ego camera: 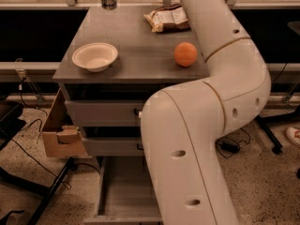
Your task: Pick redbull can from bottom drawer and place on counter
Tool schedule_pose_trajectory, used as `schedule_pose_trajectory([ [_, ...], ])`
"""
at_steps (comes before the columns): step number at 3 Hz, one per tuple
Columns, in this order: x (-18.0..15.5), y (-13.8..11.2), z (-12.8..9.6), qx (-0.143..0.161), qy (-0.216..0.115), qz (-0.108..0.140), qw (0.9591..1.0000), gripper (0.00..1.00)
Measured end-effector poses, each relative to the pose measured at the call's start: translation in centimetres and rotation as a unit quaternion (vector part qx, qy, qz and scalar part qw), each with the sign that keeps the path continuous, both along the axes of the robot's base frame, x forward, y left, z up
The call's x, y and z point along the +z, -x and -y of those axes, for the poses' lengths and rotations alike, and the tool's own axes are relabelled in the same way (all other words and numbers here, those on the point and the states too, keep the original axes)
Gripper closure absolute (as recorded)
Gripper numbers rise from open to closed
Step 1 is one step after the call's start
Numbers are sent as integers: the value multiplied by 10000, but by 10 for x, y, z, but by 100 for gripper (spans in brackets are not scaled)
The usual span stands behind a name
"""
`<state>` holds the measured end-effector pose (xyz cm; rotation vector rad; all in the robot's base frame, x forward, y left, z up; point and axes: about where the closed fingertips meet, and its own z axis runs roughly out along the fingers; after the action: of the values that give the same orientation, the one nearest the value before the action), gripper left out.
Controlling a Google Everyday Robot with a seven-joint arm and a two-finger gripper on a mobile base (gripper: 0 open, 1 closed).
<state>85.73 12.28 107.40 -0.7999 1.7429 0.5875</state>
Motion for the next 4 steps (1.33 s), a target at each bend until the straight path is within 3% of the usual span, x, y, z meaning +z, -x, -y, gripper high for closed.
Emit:
schedule_pose_trajectory([
  [2, -98, -49, -6, -230, -185, -622, 9976, 100],
  [3, -122, -70, -7, -320, -351, -553, 9973, 100],
  [4, -132, -81, -11, -383, -125, -309, 9987, 100],
])
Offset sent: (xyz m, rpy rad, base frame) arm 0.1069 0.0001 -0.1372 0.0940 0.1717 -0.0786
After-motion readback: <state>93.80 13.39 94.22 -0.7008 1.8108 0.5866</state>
